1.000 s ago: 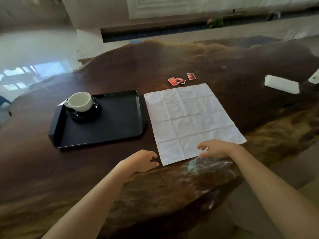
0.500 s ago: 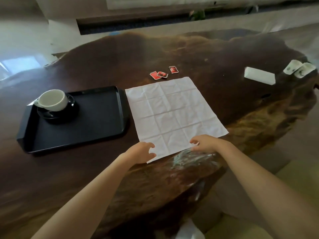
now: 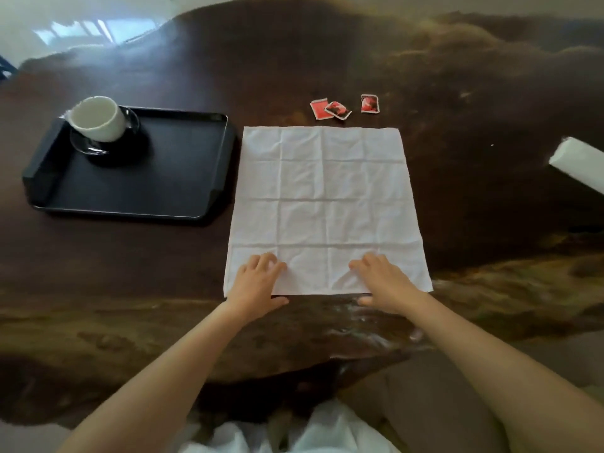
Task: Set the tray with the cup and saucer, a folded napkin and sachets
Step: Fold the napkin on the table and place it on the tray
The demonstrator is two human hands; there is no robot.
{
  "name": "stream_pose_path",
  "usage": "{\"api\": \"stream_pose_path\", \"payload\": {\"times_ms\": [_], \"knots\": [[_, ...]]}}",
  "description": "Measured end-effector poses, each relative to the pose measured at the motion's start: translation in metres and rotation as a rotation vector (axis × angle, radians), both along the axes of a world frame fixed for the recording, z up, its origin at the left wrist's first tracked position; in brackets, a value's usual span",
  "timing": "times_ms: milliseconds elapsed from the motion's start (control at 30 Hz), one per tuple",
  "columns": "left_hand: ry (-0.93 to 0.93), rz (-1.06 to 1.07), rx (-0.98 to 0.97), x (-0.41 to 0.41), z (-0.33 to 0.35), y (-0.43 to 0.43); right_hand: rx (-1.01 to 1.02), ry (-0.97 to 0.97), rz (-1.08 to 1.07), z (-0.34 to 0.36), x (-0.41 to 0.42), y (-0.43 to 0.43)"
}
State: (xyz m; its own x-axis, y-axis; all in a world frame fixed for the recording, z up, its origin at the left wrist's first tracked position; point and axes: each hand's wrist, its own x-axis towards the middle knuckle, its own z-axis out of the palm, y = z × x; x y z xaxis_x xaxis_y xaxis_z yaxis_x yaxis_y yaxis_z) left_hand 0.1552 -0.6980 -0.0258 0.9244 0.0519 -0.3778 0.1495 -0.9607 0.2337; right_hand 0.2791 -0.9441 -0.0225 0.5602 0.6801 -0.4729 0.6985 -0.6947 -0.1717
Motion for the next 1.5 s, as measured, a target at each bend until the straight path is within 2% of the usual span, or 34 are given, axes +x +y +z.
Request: {"api": "stream_pose_path", "payload": {"times_ms": [267, 433, 533, 600, 700, 900, 1000, 1100, 1200, 1333, 1500], "knots": [[-0.139, -0.001, 0.076, -0.022, -0.005, -0.011, 0.263, -0.194, 0.008, -0.01, -0.005, -0.047], [-0.306, -0.113, 0.123, -0.031, 0.0, -0.018, 0.491, -0.205, -0.057, -0.003, -0.001, -0.06], [-0.276, -0.114, 0.143, -0.034, 0.001, -0.015, 0.521, -0.227, -0.124, 0.005, 0.011, -0.063], [-0.24, -0.004, 0.124, -0.033, 0.003, -0.009, 0.506, -0.228, -0.155, 0.01, 0.019, -0.065], [-0.225, 0.152, 0.047, -0.032, 0.005, 0.012, 0.444, -0.212, -0.217, 0.011, 0.027, -0.074], [-0.152, 0.274, -0.146, -0.033, 0.017, 0.053, 0.436, -0.061, -0.366, 0.017, 0.042, -0.084], [-0.304, 0.332, -0.221, -0.015, 0.042, 0.069, 0.552, -0.037, -0.467, 0.038, 0.068, -0.076], [-0.436, 0.257, -0.14, 0.017, 0.072, 0.084, 0.68, -0.095, -0.482, 0.068, 0.102, -0.058], [-0.545, 0.302, -0.066, 0.062, 0.095, 0.1, 0.718, -0.166, -0.482, 0.09, 0.137, -0.034], [-0.543, 0.432, 0.028, 0.128, 0.105, 0.118, 0.732, -0.236, -0.541, 0.098, 0.185, -0.001], [-0.404, 0.503, 0.136, 0.189, 0.09, 0.139, 0.697, -0.259, -0.578, 0.083, 0.24, 0.035]]}}
